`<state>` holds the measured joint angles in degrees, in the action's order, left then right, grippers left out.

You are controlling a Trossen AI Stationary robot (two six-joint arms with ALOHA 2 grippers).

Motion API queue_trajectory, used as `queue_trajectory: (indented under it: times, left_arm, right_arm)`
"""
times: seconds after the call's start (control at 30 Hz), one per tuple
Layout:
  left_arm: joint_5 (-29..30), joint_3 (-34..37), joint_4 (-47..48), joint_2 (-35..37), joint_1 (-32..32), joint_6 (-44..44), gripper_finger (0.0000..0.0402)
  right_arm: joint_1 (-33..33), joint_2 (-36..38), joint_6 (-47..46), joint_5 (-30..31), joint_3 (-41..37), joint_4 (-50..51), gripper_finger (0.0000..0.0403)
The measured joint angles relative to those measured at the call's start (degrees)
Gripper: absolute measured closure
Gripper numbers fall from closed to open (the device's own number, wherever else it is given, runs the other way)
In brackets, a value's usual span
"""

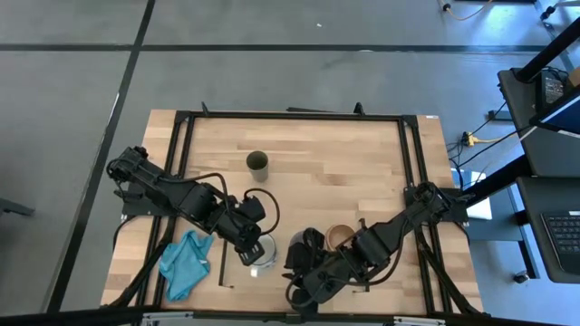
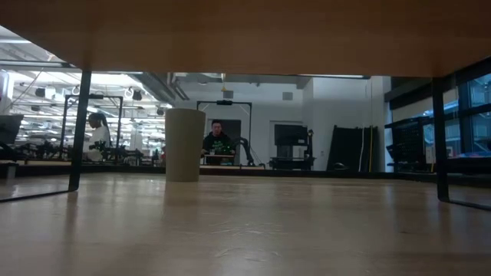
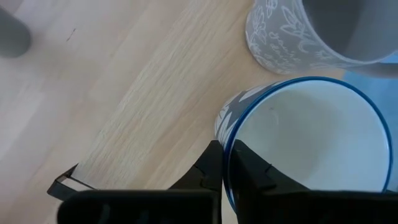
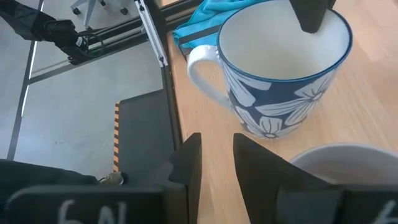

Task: Stack small to large cups/mugs on shelf
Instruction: Put the white mug on the shelf

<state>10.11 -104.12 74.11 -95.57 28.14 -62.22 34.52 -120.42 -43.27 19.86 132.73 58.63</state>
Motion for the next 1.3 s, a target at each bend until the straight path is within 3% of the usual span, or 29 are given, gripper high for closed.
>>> queue_trajectory:
  times: [1.3]
  left_arm:
    - [-0.6, -0.1, -2.7, -0.6, -0.2, -0.3, 0.0378]
  right_arm:
    - [-1.4, 0.1, 3.3, 0.0, 0.0, 1.3, 0.0309]
